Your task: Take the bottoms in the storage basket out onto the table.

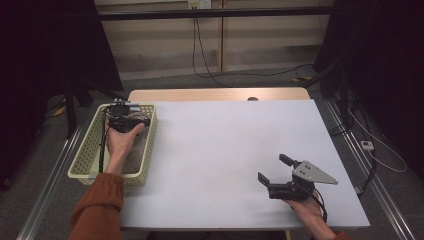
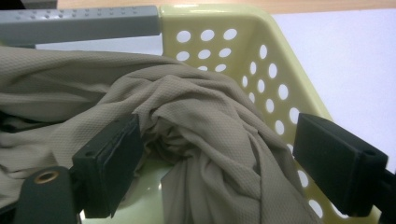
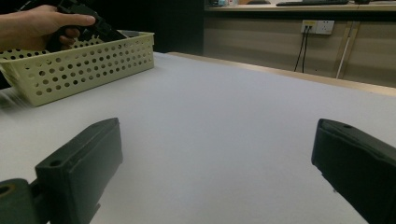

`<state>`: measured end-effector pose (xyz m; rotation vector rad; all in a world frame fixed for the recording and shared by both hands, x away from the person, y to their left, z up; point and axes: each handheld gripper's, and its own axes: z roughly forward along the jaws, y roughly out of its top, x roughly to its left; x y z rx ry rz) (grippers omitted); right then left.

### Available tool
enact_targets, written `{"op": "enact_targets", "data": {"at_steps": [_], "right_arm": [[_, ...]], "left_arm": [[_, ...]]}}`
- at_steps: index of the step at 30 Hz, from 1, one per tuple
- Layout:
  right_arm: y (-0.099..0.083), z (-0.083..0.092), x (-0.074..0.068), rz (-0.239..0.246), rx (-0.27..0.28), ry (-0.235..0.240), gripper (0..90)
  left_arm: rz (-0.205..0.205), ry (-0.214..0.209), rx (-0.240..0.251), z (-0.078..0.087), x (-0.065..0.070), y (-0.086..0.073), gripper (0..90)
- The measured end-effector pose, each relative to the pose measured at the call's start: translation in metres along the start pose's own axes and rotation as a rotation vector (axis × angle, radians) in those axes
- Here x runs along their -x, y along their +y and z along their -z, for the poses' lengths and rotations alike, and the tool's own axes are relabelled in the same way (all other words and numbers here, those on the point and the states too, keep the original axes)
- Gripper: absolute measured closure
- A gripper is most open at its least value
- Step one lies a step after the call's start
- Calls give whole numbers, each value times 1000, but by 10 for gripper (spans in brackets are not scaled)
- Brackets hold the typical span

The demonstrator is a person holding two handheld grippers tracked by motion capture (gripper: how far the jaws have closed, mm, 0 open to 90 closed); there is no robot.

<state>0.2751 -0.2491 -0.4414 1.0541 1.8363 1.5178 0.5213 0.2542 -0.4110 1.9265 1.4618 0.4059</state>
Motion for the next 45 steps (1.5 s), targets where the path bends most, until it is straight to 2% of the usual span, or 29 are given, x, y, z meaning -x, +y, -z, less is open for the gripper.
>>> {"op": "enact_targets", "data": {"at_steps": [3,5,6,7,8,9,11,12,14,16,17,18,19,20,22,25,27,30,31,34,35,37,38,45], "right_arm": [[0,0,0,0,0,0,21],[0,0,0,1,-1,2,21],[0,0,0,1,0,3,21],[0,0,-1,2,0,3,21],[0,0,-1,1,-1,3,20],[0,-1,0,-1,-2,2,21],[0,-1,0,-2,-2,1,21],[0,-1,0,0,-1,2,21],[0,-1,0,0,-1,2,20],[0,-1,0,-1,-2,1,21],[0,-1,0,1,-1,2,20],[0,-1,-1,2,-1,2,21],[0,-1,-1,1,0,2,21],[0,-1,-1,1,-1,3,20],[0,-1,-1,2,-1,2,21],[0,-1,-1,2,-2,3,21],[0,-1,-1,3,-2,3,20],[0,-1,-1,3,-1,0,21],[0,-1,-1,2,0,0,21],[0,0,-1,2,1,0,21],[0,0,-1,0,0,0,21],[0,-1,0,-2,-2,-1,21],[0,-1,0,-3,-2,-1,21],[0,-1,0,-2,0,-4,21]], "left_arm": [[5,13,-15,-1,-3,0,164],[13,7,-25,-1,-4,-1,164],[27,-24,-34,-5,-5,-2,164],[29,-16,-44,-7,-4,-3,172],[29,-16,-44,-7,-4,-3,169],[23,-26,-83,-9,-6,-4,174],[25,-25,-80,-11,-6,-5,178],[10,-30,-99,-12,-7,-5,178],[12,-26,-100,-15,-7,-7,187],[8,-35,-126,-17,-6,-7,228],[-11,-41,-170,-20,-4,-9,251],[-11,-41,-170,-20,-4,-9,279],[-44,-55,-225,-24,-4,-12,323],[-28,-66,-248,-25,-5,-13,328],[-13,-88,-258,-27,-9,-13,331],[-29,-102,-270,-27,-6,-13,383],[-37,-126,-279,-27,-5,-12,494],[-35,-149,-296,-26,-6,-12,566],[-23,-156,-301,-26,-7,-12,598],[-2,-140,-283,-23,-8,-11,715],[-22,-142,-290,-23,-7,-10,722],[-22,-136,-279,-20,-6,-9,741],[-36,-140,-282,-18,-6,-8,746],[-24,-140,-162,-4,-5,-4,752]]}}
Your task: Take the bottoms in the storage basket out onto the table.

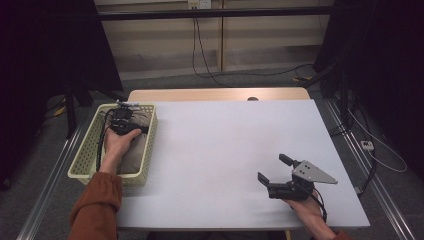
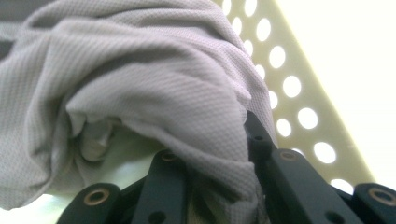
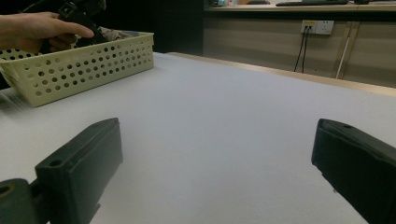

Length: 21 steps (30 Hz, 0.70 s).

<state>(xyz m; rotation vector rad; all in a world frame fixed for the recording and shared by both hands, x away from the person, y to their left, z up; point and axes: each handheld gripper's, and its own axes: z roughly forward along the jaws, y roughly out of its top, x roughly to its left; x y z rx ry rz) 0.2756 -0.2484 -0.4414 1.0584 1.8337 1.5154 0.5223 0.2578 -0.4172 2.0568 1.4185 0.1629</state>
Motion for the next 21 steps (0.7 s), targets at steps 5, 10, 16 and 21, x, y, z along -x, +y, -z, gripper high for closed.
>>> {"op": "enact_targets", "data": {"at_steps": [5,10,16,21], "right_arm": [[0,0,0,-3,2,-1,21],[0,0,0,3,2,-2,21],[0,0,0,3,2,-4,21],[0,0,1,-2,1,-6,21]], "left_arm": [[-11,11,71,10,1,-1,752],[-16,41,121,18,6,-4,752],[-44,66,188,28,14,-5,752],[-82,90,234,33,25,-5,752]]}}
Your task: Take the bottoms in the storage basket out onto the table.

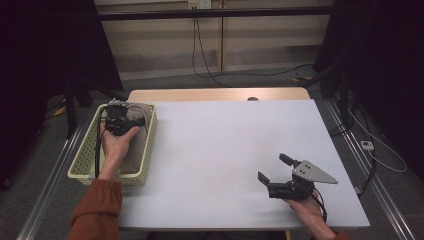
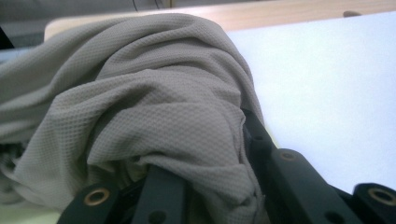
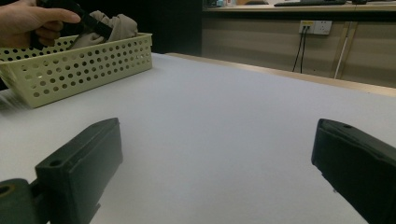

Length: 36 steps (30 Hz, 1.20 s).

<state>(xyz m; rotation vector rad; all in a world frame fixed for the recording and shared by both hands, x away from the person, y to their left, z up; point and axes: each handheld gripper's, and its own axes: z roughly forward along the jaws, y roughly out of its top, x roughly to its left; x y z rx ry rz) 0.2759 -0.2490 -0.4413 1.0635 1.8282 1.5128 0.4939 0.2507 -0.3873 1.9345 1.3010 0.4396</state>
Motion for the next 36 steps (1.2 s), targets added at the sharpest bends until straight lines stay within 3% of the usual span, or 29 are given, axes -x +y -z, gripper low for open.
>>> {"op": "enact_targets", "data": {"at_steps": [6,14,18,36], "right_arm": [[0,0,0,0,1,1,20],[0,0,0,-2,3,0,21],[0,0,-1,0,3,3,21],[1,-1,-1,-4,10,16,21]], "left_arm": [[-22,14,33,6,5,-2,753],[-11,-1,94,20,3,-1,752],[6,-8,150,28,1,0,752],[-6,11,243,49,3,2,753]]}}
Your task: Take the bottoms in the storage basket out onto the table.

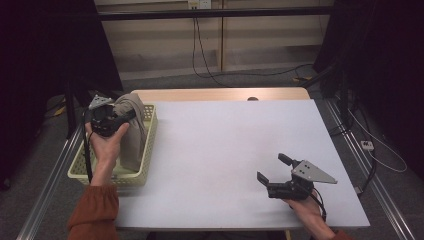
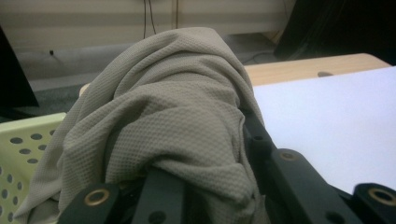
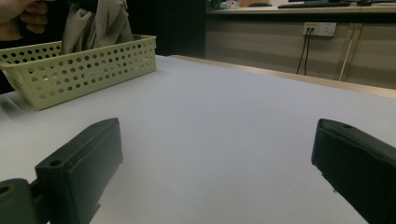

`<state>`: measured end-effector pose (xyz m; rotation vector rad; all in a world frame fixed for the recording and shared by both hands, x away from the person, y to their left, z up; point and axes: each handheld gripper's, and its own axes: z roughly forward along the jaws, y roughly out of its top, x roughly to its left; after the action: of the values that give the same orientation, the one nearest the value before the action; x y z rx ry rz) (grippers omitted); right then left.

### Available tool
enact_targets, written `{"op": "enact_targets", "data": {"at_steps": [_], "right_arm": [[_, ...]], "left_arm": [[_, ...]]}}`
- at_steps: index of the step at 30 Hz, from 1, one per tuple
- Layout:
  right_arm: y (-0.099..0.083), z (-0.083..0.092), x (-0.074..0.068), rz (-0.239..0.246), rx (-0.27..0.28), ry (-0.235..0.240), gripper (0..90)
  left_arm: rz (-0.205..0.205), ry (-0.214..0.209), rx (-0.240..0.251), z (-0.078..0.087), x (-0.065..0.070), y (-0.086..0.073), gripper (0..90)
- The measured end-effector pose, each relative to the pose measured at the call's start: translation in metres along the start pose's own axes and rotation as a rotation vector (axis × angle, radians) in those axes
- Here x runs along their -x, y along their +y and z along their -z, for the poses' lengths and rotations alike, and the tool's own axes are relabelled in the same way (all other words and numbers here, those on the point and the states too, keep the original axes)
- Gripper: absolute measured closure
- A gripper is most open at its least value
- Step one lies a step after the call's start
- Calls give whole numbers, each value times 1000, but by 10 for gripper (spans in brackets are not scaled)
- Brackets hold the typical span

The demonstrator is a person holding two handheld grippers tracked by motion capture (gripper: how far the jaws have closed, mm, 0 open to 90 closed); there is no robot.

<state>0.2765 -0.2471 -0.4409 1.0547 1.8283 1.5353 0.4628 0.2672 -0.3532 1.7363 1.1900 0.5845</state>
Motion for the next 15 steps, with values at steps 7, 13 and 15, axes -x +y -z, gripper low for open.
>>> {"op": "enact_targets", "data": {"at_steps": [7,13,15], "right_arm": [[1,-2,-1,2,2,7,21],[1,-2,0,1,4,6,21],[1,-2,0,-1,4,6,21]], "left_arm": [[-2,2,37,9,0,3,752],[4,5,72,17,-2,6,753],[5,5,85,19,-3,7,752]]}}
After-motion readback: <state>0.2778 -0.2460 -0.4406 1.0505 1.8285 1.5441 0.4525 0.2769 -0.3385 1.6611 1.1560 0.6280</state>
